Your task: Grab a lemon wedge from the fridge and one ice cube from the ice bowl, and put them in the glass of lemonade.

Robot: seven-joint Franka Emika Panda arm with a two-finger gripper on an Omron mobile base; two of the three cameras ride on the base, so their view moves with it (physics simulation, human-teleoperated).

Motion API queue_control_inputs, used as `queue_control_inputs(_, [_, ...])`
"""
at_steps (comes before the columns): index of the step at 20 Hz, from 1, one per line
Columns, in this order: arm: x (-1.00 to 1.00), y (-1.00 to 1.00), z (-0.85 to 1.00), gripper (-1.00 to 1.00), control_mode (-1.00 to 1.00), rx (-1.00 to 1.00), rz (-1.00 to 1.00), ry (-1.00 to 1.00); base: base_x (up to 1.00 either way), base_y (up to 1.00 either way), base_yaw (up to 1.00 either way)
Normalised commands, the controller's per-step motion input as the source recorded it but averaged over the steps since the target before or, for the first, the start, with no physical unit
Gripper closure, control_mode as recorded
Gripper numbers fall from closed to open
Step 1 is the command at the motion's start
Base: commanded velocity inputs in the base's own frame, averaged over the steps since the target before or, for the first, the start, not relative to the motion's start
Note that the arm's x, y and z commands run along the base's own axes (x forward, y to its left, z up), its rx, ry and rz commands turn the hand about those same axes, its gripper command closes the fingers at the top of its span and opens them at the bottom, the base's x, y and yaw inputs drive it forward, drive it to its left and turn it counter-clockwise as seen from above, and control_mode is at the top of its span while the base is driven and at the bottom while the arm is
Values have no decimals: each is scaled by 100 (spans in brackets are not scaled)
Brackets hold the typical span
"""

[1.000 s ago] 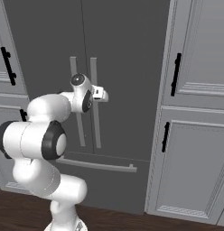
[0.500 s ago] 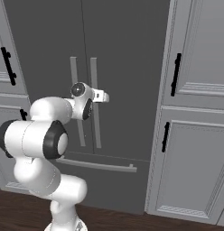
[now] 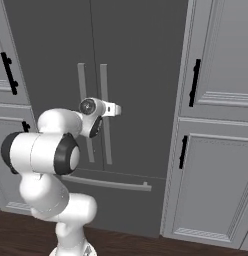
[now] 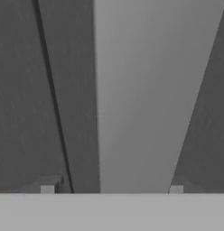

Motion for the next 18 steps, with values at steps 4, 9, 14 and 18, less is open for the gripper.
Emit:
queue_control_inputs(4, [67, -9, 0, 100, -100, 1, 2, 9, 0, 0, 0])
queue_control_inputs(9, [29, -17, 1, 100, -100, -2, 0, 9, 0, 0, 0])
queue_control_inputs(14, [0, -83, 6, 100, -100, -1, -8, 1, 0, 0, 0])
queue_control_inputs(18, [0, -100, 28, 100, -100, 0, -19, 1, 0, 0, 0])
